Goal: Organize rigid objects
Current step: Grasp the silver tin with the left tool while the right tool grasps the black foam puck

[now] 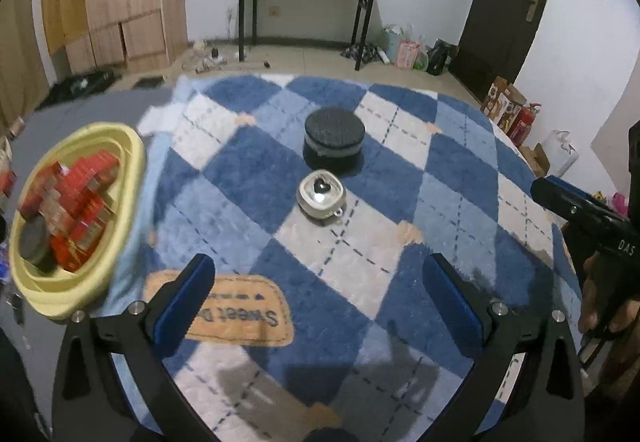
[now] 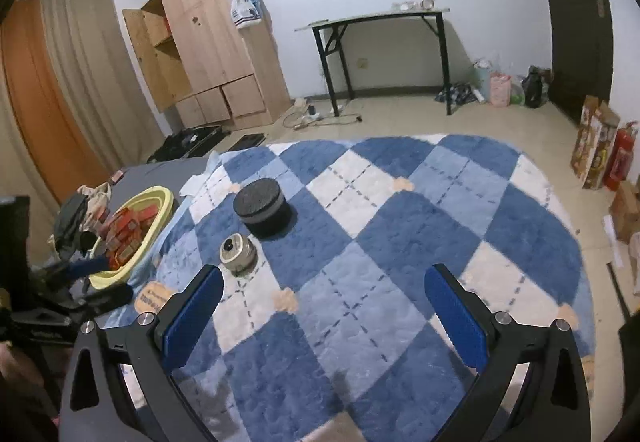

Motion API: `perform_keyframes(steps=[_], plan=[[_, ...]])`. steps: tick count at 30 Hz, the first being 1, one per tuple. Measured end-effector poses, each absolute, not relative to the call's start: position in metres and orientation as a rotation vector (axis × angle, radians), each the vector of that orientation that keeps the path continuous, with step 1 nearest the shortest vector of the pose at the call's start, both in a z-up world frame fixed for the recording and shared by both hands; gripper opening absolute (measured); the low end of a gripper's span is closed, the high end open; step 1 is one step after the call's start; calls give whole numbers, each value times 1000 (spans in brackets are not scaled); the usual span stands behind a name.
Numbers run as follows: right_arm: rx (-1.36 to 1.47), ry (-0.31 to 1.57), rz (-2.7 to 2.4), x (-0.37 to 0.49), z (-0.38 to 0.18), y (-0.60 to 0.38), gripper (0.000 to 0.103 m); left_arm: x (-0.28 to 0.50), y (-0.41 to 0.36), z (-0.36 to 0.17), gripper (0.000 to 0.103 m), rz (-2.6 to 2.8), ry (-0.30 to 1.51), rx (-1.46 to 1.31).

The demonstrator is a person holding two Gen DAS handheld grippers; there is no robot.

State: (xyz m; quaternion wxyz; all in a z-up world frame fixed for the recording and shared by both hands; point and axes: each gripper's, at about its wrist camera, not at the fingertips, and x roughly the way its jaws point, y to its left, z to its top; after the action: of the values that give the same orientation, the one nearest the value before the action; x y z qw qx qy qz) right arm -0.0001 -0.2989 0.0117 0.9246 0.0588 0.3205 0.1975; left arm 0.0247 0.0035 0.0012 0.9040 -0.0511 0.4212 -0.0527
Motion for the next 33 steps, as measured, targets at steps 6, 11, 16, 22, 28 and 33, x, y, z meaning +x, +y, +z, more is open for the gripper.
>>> perform_keyframes(steps=[6, 11, 16, 22, 28, 33], plan=[[146, 694, 397, 28, 4, -299, 103, 69, -4, -32, 103, -102, 898, -172], [141, 704, 379, 36, -1, -300, 103, 104, -1, -59, 103, -1, 925, -384], [117, 705, 387, 39, -8, -297, 103, 127, -6, -76, 101, 46, 905, -440], [132, 711, 383, 42, -14, -299, 103, 134, -3, -87, 57, 110, 910, -425], [128, 720, 378, 47, -23, -294, 103, 127, 6, -69, 52, 32, 958, -277], [5, 698, 417, 53, -34, -253, 103, 98, 45, -6, 52, 47, 893, -92]])
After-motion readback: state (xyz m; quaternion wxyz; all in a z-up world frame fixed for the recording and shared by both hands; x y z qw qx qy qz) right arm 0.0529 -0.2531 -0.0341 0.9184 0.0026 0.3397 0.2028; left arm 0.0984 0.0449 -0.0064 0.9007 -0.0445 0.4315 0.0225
